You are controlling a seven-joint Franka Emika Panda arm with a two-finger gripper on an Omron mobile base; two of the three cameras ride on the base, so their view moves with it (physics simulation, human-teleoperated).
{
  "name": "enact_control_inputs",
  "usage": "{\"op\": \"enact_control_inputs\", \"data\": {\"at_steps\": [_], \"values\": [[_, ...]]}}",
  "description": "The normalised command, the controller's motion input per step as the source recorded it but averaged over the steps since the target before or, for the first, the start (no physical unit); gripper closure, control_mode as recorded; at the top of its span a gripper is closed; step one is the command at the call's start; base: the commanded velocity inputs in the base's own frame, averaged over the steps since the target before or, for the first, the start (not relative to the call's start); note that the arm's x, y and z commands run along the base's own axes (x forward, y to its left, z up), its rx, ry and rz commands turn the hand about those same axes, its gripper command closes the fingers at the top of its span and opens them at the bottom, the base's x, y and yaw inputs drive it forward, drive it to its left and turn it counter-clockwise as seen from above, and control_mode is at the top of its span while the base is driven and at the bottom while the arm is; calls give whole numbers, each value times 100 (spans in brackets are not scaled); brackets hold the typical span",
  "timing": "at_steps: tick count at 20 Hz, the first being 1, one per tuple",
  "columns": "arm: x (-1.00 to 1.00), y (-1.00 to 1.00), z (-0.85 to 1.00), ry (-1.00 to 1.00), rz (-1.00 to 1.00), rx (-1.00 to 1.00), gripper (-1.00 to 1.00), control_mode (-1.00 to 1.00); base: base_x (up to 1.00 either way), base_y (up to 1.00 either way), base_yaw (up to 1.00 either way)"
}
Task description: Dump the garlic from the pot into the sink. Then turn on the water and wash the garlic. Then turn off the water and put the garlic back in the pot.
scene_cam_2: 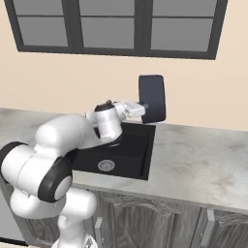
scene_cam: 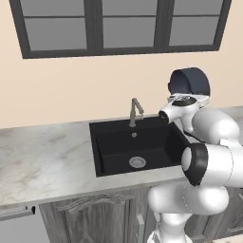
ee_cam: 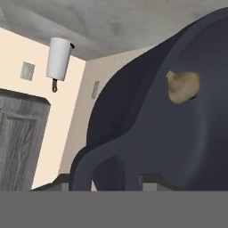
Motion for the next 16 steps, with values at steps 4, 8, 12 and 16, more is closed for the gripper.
{"op": "enact_control_inputs", "data": {"at_steps": [4, 8, 12, 16], "values": [[0, 3, 4, 3, 0, -26, 100, -100, 0, 0, 0], [0, 24, 0, 9, 0, -26, 100, -100, 0, 0, 0], [0, 50, 0, 22, 0, -23, 100, -100, 0, 0, 0], [0, 49, 0, 23, 0, -18, 100, -100, 0, 0, 0]]}}
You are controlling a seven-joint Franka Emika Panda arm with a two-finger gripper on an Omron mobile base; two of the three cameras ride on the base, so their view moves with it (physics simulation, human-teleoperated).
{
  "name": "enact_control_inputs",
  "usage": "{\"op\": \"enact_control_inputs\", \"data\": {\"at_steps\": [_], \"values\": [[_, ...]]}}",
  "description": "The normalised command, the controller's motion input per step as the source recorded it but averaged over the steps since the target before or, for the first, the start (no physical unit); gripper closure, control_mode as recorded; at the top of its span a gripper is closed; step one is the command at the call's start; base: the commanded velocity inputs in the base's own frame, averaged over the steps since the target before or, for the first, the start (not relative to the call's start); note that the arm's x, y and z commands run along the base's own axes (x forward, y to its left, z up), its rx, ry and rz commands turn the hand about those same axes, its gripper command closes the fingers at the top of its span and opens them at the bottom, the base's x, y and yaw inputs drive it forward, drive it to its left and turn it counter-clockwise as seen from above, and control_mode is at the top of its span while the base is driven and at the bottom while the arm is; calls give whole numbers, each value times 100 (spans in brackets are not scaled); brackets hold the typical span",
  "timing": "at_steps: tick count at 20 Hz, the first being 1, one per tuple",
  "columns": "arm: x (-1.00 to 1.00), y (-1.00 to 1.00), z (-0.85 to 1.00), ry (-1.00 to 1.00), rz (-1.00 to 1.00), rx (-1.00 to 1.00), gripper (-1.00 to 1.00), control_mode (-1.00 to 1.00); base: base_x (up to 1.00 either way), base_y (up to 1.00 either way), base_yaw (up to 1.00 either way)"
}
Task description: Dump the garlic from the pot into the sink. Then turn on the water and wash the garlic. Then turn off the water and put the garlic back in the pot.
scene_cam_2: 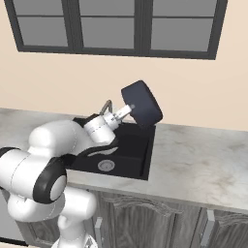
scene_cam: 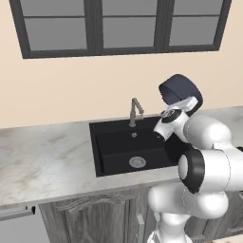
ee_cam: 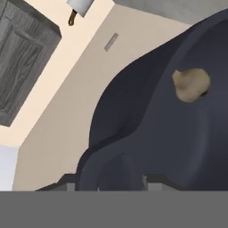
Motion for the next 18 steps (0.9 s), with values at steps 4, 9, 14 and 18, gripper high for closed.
{"op": "enact_control_inputs", "data": {"at_steps": [4, 9, 14, 18], "values": [[1, 49, 2, 10, 0, -18, 100, -100, 0, 0, 0], [5, 28, 7, 0, 0, -14, 100, -100, 0, 0, 0], [39, 7, 2, 0, 0, -10, 100, -100, 0, 0, 0], [23, 2, 2, 0, -1, -9, 100, -100, 0, 0, 0]]}}
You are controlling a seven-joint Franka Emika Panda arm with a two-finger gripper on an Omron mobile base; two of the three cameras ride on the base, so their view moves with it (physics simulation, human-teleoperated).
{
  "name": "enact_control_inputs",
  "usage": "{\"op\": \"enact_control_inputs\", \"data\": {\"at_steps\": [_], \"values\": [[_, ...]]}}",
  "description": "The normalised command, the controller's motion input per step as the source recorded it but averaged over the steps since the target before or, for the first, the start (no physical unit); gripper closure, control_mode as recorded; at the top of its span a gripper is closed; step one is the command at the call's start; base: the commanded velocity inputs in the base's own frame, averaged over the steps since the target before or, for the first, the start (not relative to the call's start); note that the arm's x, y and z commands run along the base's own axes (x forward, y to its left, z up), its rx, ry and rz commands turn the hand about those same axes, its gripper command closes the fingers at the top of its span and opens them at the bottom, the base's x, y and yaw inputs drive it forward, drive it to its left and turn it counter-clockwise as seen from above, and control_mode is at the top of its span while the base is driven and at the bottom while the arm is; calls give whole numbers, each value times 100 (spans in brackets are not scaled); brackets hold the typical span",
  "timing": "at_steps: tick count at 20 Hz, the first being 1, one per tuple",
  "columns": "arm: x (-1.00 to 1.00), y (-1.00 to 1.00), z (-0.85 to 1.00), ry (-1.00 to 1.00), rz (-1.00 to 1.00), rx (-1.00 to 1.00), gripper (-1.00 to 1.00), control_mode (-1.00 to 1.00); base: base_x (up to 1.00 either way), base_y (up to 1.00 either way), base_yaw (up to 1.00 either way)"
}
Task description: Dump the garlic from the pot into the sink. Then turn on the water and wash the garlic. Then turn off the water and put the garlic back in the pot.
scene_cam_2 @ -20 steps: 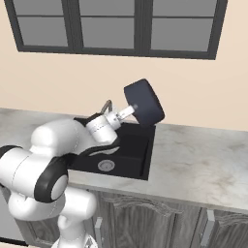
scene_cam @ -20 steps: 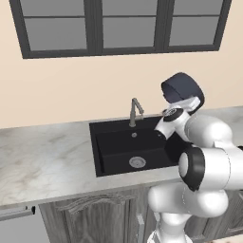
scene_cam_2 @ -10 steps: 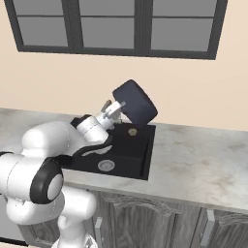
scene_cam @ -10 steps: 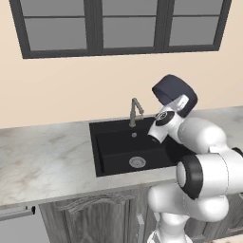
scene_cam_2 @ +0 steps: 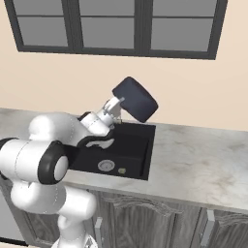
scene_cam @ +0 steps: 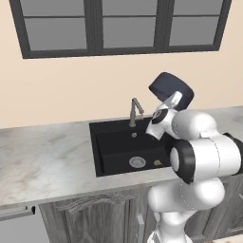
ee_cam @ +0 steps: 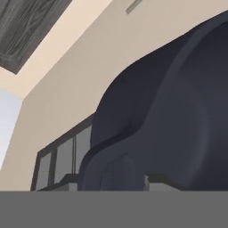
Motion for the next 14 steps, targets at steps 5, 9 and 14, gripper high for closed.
{"op": "enact_control_inputs", "data": {"at_steps": [5, 9, 14], "values": [[-27, -10, 27, -1, -9, -1, 100, -100, 0, 0, 0], [-72, -30, 15, -2, -20, 4, 100, -100, 0, 0, 0], [-30, -17, 22, 0, -12, 24, 100, -100, 0, 0, 0]]}}
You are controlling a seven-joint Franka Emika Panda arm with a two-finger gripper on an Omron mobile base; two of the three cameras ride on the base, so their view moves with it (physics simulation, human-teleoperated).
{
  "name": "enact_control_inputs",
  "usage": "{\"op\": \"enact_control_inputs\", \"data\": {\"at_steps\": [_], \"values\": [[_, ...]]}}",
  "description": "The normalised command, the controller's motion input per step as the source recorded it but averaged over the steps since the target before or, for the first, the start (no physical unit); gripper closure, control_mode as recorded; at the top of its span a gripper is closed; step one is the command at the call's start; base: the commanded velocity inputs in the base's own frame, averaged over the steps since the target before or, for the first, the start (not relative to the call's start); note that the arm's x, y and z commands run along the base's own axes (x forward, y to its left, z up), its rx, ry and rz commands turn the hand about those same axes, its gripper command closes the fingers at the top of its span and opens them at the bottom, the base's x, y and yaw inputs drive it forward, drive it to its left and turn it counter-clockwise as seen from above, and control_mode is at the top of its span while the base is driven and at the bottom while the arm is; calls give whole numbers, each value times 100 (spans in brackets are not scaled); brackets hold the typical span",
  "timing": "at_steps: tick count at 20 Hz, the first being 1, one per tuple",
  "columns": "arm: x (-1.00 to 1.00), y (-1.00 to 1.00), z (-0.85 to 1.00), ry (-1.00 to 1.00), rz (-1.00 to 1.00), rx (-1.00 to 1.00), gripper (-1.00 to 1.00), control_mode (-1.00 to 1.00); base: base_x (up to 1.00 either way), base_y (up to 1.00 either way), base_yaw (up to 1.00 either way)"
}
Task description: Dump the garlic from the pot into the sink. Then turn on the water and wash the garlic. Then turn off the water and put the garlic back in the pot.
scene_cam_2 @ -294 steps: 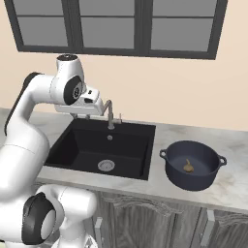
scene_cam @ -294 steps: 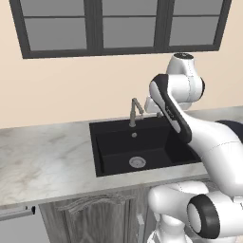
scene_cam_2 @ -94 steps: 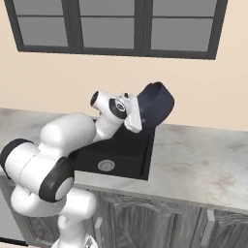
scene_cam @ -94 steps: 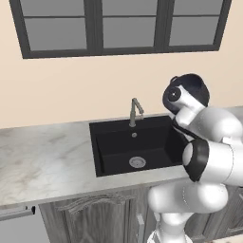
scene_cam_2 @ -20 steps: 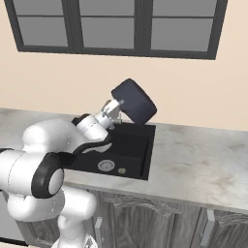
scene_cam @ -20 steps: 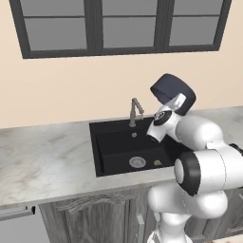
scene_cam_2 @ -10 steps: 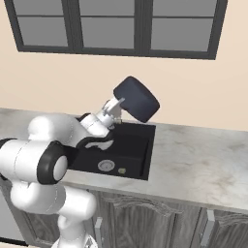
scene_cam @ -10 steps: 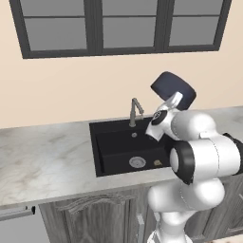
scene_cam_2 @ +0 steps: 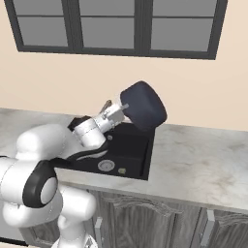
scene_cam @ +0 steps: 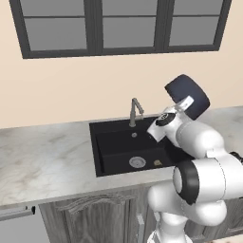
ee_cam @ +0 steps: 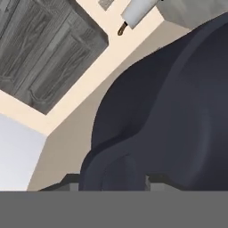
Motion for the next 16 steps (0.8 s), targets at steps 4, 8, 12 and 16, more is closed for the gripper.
{"op": "enact_control_inputs", "data": {"at_steps": [4, 8, 12, 16], "values": [[0, 0, 20, -1, -33, 30, 100, -100, 0, 0, 0], [0, 0, 21, -1, -40, 34, 100, -100, 0, 0, 0], [7, -1, 23, 0, -44, 34, 100, -100, 0, 0, 0], [0, 0, 22, -8, -44, 26, 100, -100, 0, 0, 0]]}}
